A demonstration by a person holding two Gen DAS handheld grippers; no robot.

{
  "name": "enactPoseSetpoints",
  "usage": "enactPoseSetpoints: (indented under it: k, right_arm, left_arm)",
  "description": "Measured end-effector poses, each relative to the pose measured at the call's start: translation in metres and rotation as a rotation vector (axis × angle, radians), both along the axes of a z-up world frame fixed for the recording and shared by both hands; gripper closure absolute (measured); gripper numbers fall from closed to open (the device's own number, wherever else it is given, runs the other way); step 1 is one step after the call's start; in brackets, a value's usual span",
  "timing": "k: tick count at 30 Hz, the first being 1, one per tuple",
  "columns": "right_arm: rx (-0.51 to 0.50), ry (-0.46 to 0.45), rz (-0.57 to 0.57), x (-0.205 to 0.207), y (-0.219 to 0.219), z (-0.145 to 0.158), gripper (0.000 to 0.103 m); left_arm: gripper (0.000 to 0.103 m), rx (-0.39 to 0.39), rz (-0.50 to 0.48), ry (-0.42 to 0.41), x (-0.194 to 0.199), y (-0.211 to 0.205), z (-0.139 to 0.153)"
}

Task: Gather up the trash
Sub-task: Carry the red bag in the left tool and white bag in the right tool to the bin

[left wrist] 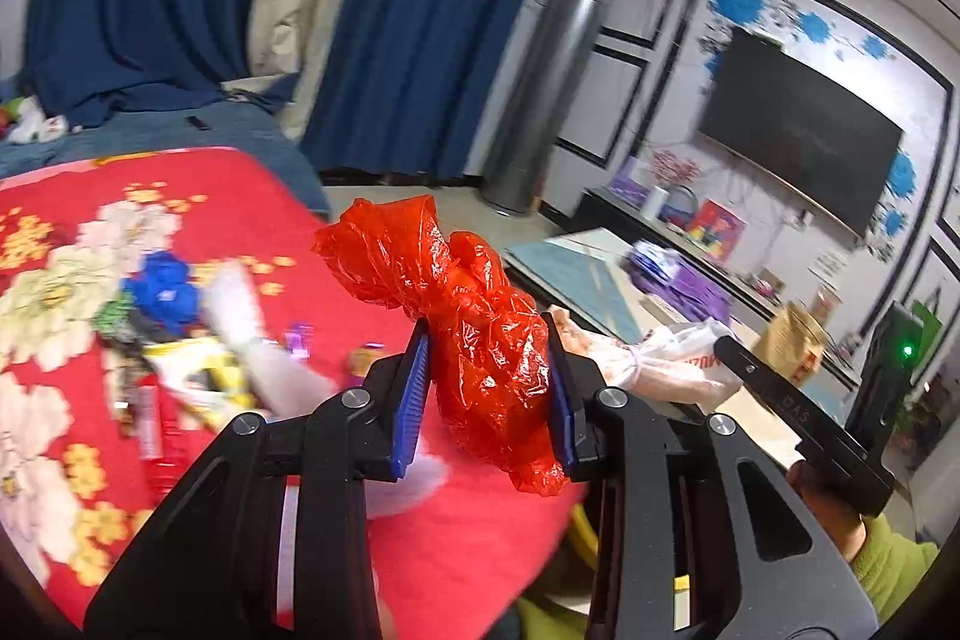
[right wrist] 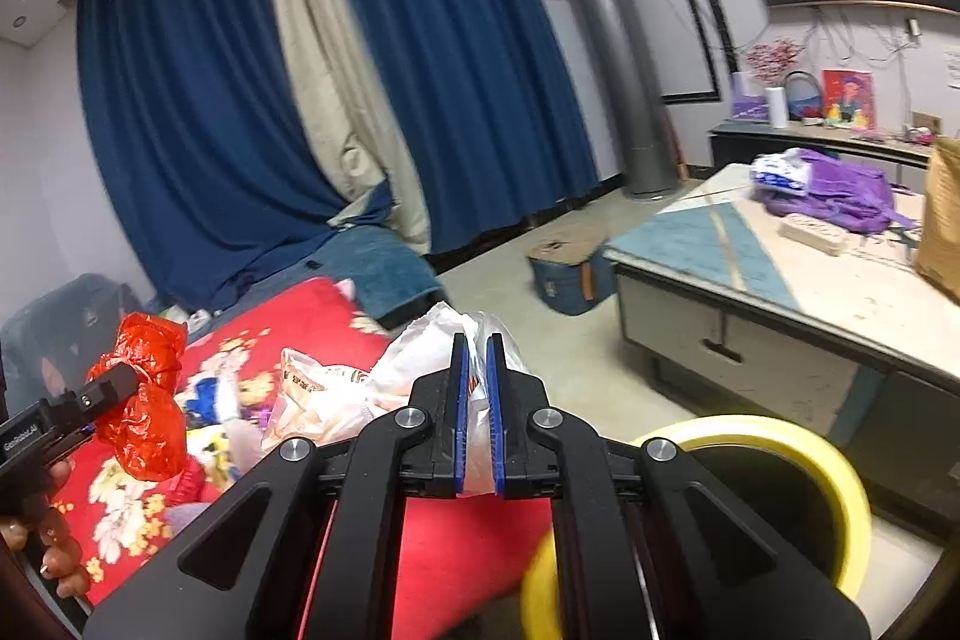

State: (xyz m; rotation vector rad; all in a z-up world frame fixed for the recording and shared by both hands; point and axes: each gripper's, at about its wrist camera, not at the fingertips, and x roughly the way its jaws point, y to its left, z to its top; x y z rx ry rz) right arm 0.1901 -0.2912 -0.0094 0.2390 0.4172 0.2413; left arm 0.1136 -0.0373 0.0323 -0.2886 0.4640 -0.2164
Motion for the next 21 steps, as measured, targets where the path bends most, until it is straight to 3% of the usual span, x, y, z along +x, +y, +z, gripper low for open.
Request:
enactPoseSetpoints:
  k: [12, 21]
  right_arm:
    - [-0.058, -0.001, -0.159, -0.029, -0.072, -0.015, 0.097]
    - [-0.061, 0.074, -0.289, -0.043, -0.122, -0.04, 0.097]
  left_arm:
    - [0.076, 0.021, -0.235, 0.024, 0.013, -0.101, -0.02]
    - [0.076, 0.061, -0.377, 0.079, 0.028, -0.153, -0.049]
